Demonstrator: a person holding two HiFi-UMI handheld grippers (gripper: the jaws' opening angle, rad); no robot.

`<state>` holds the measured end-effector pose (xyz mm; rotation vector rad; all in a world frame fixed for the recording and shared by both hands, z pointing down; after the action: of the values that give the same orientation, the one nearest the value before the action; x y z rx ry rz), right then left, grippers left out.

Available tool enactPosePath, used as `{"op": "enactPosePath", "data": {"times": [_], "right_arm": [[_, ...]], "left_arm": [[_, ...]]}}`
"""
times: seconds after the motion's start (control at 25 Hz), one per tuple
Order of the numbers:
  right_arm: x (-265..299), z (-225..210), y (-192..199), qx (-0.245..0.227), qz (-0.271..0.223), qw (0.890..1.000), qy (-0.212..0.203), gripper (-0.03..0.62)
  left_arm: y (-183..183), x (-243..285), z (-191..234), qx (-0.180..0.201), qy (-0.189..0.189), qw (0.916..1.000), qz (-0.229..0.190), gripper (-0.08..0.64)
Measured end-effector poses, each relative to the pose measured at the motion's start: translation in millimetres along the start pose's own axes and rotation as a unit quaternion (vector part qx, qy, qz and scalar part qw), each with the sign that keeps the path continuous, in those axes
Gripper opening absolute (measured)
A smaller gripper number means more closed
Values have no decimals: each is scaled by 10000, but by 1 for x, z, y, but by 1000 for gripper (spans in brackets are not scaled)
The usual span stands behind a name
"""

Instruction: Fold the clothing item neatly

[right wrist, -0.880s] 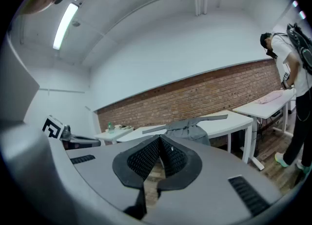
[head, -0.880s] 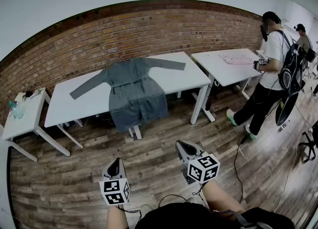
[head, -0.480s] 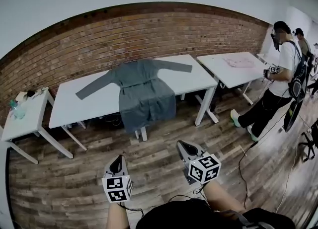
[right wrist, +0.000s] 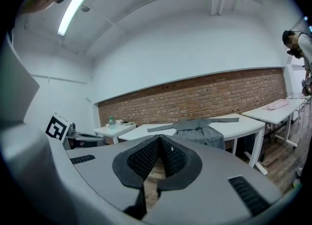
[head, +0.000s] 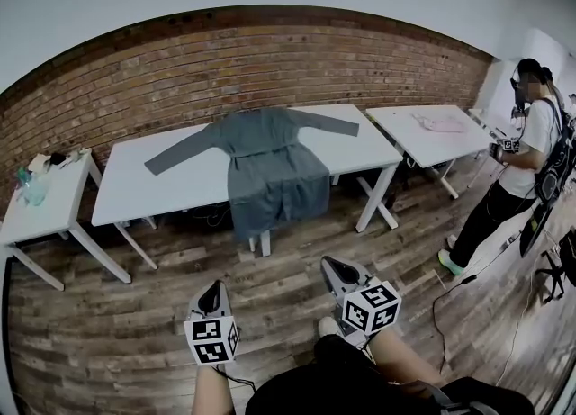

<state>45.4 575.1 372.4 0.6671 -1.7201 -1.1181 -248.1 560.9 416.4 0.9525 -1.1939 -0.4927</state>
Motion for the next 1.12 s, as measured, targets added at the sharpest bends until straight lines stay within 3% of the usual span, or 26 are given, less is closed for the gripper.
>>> {"op": "enactPosePath", "data": {"times": [0.44, 0.6, 0.76, 1.12], "right_arm": [[74, -60, -22, 183, -166, 9995, -182, 0], [98, -84, -43, -96, -247, 9996, -25, 0], [112, -110, -60, -546, -353, 9972, 361, 0], [150, -172, -88, -437, -374, 9980, 255, 0]], "left_arm": [[-42, 66, 10, 234, -337, 9992, 43, -3], [-69, 92, 13, 47, -233, 9997, -50, -3], [-92, 120, 4, 137, -150, 9998, -44, -3], [-147, 171, -20, 198, 18, 9997, -120, -3]]}}
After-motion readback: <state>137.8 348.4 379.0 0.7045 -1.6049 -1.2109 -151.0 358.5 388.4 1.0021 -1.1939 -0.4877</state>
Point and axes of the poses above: the fingertips, and each gripper's own axes: x forward along the fingers, z to its left, y out of its underside, the point moved 7 cm from there along -x, backward along the fingers, and after that the axes turned 15 degrees about z, right-handed, at the moved point
